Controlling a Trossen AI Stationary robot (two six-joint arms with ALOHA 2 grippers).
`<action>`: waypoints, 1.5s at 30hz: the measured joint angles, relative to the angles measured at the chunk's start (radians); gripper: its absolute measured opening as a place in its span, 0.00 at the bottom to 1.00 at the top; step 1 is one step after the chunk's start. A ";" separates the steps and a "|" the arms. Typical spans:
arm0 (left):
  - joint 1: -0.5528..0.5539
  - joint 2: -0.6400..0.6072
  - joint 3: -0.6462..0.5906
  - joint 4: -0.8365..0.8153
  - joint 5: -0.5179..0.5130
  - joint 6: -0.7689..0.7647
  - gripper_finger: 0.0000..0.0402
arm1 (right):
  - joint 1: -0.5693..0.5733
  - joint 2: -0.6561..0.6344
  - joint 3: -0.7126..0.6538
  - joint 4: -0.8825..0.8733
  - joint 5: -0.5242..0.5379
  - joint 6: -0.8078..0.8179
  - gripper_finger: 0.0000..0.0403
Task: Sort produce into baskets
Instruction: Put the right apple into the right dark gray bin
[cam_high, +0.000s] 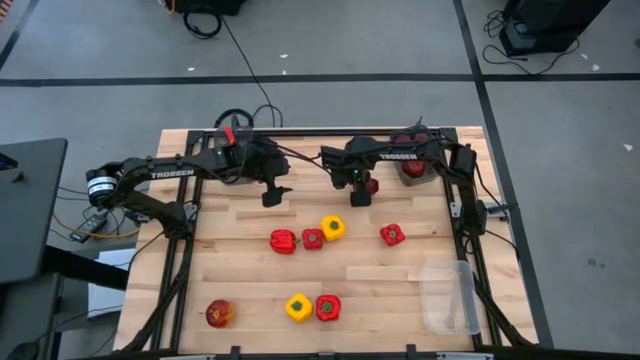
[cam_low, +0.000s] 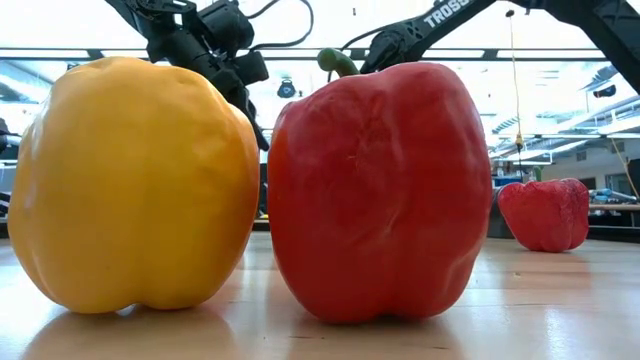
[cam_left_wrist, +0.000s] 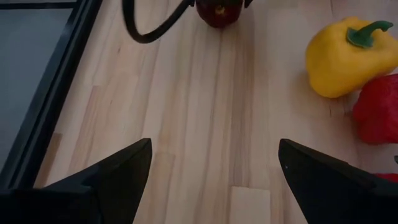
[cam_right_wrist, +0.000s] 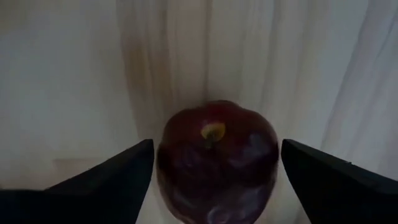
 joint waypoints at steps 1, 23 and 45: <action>0.000 0.000 0.000 0.003 0.000 0.000 0.88 | -0.004 0.000 0.000 0.000 0.000 0.003 0.88; 0.089 0.000 0.000 0.091 -0.072 0.028 0.88 | -0.089 -0.151 -0.081 0.121 -0.214 0.019 0.64; 0.108 0.000 0.000 0.087 -0.073 0.023 0.88 | -0.279 -0.900 -0.737 0.653 -0.033 0.450 0.64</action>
